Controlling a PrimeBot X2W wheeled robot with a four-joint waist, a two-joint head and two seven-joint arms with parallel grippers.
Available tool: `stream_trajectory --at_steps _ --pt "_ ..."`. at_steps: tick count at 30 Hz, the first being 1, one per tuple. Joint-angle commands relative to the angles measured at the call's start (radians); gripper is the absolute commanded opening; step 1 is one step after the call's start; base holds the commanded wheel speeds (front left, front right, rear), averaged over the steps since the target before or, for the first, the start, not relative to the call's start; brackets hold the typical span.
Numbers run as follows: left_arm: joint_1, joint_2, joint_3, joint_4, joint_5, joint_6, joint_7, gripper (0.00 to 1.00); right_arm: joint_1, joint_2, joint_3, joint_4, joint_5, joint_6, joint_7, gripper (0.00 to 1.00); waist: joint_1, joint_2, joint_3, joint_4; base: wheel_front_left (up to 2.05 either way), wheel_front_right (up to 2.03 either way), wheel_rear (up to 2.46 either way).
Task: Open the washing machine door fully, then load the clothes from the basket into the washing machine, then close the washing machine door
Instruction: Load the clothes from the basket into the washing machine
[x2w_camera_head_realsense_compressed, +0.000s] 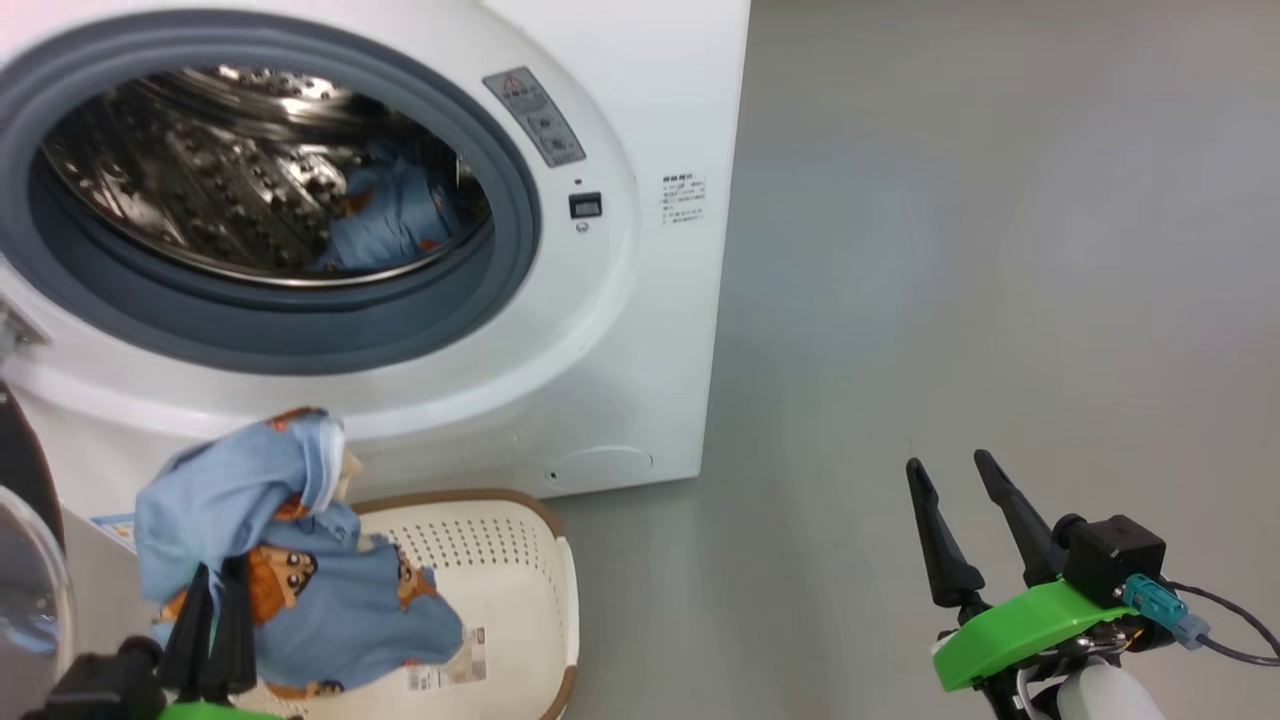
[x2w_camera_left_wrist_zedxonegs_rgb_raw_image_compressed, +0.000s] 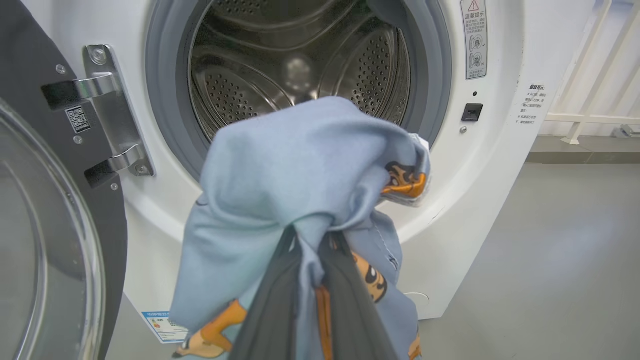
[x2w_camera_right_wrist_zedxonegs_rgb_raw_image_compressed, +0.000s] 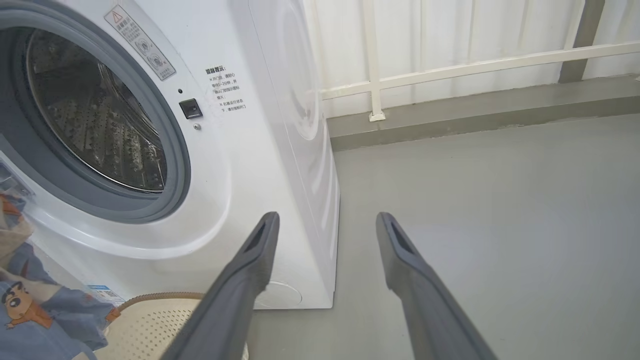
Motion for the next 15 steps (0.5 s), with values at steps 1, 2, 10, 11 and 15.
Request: stream_trajectory --at_steps 1,2,10,11,15 --pt "0.006 0.011 0.044 -0.041 0.014 -0.003 -0.012 0.0 0.009 0.001 0.025 -0.018 -0.009 0.002 -0.012 1.0 0.0 0.0 -0.036 0.002 0.0 0.0 0.0" --pt "0.017 0.009 0.047 -0.051 0.018 -0.003 -0.012 0.0 0.013 0.001 0.026 -0.017 -0.009 0.002 -0.012 1.0 0.0 0.0 -0.044 0.001 0.0 0.0 0.0" --pt "0.102 -0.013 0.069 -0.088 0.043 -0.003 -0.012 0.0 0.054 0.001 0.029 -0.009 -0.013 0.002 -0.012 1.0 0.0 0.0 -0.109 -0.009 0.0 0.0 0.0" --pt "0.109 -0.015 0.074 -0.093 0.044 -0.002 -0.012 0.0 0.057 0.001 0.028 -0.01 -0.014 0.002 -0.012 1.0 0.0 0.0 -0.111 -0.01 0.0 0.0 0.0" --pt "0.135 -0.024 0.081 -0.098 0.048 -0.002 -0.012 0.0 0.066 0.001 0.028 -0.014 -0.015 0.002 -0.012 1.0 0.0 0.0 -0.121 -0.013 0.0 0.0 0.0"
